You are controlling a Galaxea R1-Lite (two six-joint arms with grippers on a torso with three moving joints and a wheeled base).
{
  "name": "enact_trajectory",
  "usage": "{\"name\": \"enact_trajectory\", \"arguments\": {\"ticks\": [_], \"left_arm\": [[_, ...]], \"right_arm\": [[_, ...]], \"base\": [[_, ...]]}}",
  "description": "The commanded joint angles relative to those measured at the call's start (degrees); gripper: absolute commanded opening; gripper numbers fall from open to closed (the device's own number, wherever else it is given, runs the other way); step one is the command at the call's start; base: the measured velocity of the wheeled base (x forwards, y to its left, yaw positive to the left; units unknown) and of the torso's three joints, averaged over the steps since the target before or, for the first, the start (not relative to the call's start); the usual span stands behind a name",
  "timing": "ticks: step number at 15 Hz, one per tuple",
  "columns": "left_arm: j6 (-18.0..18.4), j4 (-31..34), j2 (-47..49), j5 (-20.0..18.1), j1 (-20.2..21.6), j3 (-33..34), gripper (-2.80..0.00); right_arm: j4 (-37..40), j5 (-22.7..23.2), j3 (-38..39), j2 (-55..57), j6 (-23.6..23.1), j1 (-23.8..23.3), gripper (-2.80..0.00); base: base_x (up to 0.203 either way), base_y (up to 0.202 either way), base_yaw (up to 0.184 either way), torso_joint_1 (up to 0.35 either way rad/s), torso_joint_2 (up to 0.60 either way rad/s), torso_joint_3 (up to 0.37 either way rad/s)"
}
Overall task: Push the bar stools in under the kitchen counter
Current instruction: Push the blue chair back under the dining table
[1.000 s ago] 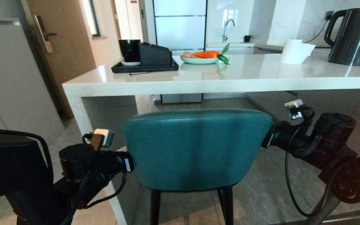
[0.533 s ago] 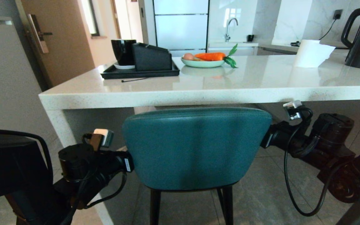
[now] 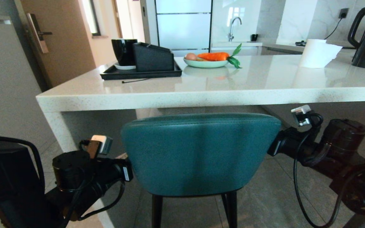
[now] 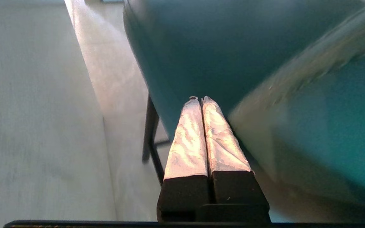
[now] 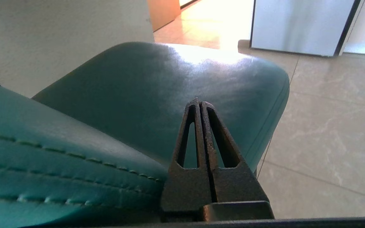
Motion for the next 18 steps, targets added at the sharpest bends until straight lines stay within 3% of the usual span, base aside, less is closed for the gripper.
{"name": "enact_trajectory", "arguments": {"ticks": [1,5,11,18], "left_arm": [[-0.25,-0.72,-3.47,0.84,-0.04,3.75,-2.80],[-0.34,-0.72,-7.36,2.09,0.08,7.27,-2.80],[-0.25,-0.72,-12.76,2.33,0.38,12.09,-2.80],[-1.38,-0.11,-27.58,3.35,0.19,15.13,-2.80]], "right_arm": [[-0.55,0.37,4.10,-4.27,0.16,0.00,-2.80],[-6.66,-1.43,8.85,-6.48,0.50,-0.41,-2.80],[-6.99,-1.36,9.28,-7.52,0.96,-4.21,-2.80],[-7.02,-4.08,8.36,-5.34,2.10,2.10,-2.80]], "base": [[0.000,0.000,0.000,0.000,0.00,0.000],[0.000,0.000,0.000,0.000,0.00,0.000],[0.000,0.000,0.000,0.000,0.00,0.000],[0.000,0.000,0.000,0.000,0.00,0.000]]}}
